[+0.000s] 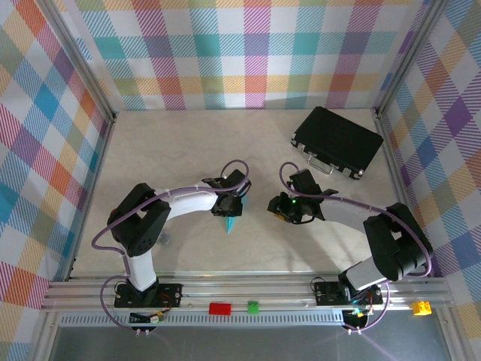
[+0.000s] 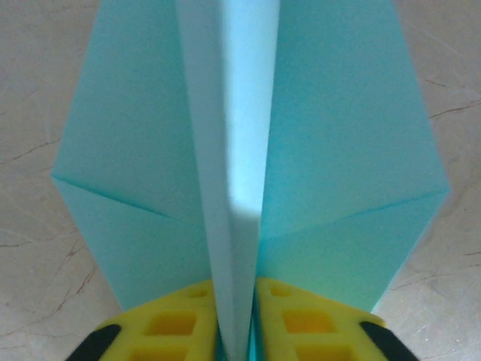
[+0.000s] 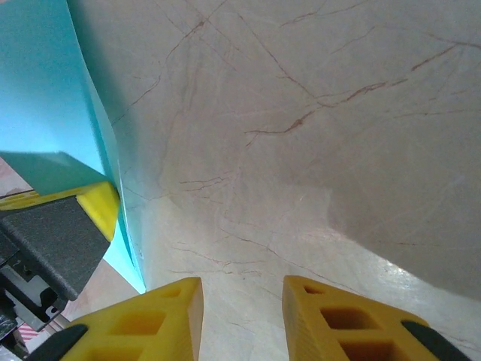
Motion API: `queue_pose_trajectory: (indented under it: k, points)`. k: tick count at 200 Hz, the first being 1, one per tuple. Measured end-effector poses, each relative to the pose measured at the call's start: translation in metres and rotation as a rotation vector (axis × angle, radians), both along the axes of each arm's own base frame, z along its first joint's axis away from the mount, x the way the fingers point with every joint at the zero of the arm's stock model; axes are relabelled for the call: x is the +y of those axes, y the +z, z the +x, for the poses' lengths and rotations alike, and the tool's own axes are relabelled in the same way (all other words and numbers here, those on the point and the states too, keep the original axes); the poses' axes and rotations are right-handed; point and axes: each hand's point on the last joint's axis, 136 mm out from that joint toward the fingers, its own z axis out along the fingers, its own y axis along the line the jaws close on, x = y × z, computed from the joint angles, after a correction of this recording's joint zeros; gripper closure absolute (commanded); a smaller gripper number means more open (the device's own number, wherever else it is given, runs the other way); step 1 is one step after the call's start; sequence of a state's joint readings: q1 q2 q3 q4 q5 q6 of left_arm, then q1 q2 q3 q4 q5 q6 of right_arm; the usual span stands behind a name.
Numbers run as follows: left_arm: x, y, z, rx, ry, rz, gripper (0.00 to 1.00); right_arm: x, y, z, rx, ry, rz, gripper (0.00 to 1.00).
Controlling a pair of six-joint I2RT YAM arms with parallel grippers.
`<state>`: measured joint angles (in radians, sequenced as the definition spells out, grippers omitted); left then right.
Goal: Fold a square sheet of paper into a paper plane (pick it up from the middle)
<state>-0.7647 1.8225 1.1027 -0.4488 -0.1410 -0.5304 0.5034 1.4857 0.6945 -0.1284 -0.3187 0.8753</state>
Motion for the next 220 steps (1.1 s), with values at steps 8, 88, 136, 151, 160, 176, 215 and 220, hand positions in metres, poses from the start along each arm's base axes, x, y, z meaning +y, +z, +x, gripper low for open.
queue_pose_trajectory:
  k: [8,88,136,151,160,176,215,220]
  points:
    - [0.000,0.000,0.001,-0.003,0.001,0.000,0.76,0.000,0.000,0.000,0.001,0.002,0.002,0.66]
    - [-0.001,0.000,-0.001,-0.042,0.036,0.028,0.62,-0.004,-0.001,-0.001,0.007,-0.001,-0.007,0.64]
    - [-0.005,0.001,-0.007,-0.061,0.070,0.035,0.61,-0.012,0.010,0.005,-0.031,-0.012,-0.008,0.64]
    - [-0.006,0.001,-0.008,-0.063,0.080,0.035,0.61,-0.015,0.014,0.007,-0.046,-0.015,-0.005,0.60]
    - [-0.006,0.001,-0.009,-0.063,0.083,0.038,0.60,-0.017,0.016,0.008,-0.055,-0.016,-0.005,0.59]
    - [-0.006,0.002,-0.010,-0.064,0.084,0.047,0.60,-0.020,0.020,0.009,-0.064,-0.019,-0.007,0.59]
    - [-0.008,0.020,-0.008,-0.093,0.104,0.046,0.57,-0.028,0.028,0.009,-0.097,-0.019,-0.023,0.58]
    - [-0.008,0.024,-0.008,-0.099,0.108,0.042,0.57,-0.029,0.029,0.008,-0.099,-0.018,-0.027,0.58]
